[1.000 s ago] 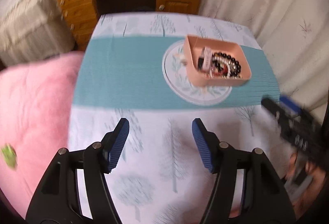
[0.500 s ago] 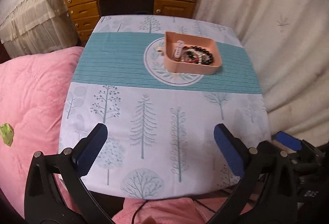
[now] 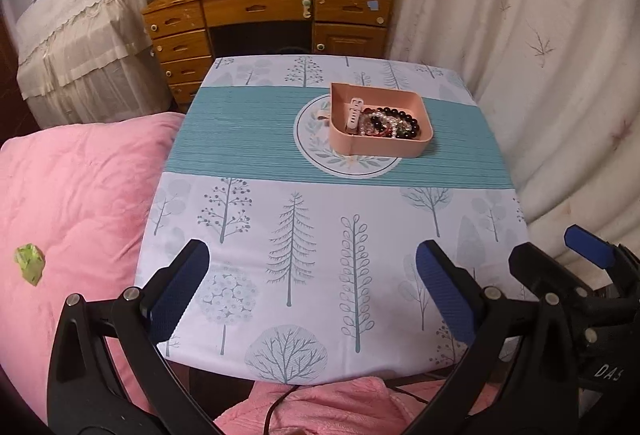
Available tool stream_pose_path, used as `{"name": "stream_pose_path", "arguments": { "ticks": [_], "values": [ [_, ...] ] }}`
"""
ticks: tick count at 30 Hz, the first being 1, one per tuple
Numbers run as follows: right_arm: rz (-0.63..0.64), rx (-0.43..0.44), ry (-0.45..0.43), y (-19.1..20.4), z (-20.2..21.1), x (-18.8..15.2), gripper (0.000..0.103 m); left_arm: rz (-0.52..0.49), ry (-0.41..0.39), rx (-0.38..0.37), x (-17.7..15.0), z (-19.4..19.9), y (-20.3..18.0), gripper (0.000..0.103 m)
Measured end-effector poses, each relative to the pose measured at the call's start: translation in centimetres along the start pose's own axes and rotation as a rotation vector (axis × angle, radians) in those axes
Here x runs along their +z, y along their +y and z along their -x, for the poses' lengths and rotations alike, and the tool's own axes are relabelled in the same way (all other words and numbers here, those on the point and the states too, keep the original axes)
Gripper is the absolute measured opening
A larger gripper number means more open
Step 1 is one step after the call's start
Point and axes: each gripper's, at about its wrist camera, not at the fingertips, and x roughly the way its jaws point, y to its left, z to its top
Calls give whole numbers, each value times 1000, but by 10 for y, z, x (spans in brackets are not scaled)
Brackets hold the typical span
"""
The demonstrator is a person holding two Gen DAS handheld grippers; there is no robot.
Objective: Organize jewelry
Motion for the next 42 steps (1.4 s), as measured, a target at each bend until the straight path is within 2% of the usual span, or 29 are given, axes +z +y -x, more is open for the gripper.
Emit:
{"name": "stream_pose_path", "arguments": {
  "ticks": [7,23,42],
  "values": [
    [30,4,0,3,-13,8,103,15,-2,13,-1,0,4,102],
    [12,0,29,-7,-30,8,103,-5,4,45,-5,-4,-5,103],
    [-12,3,48,-19,-34,4,103,-33,-15,87,-11,5,-10,103]
  ]
}}
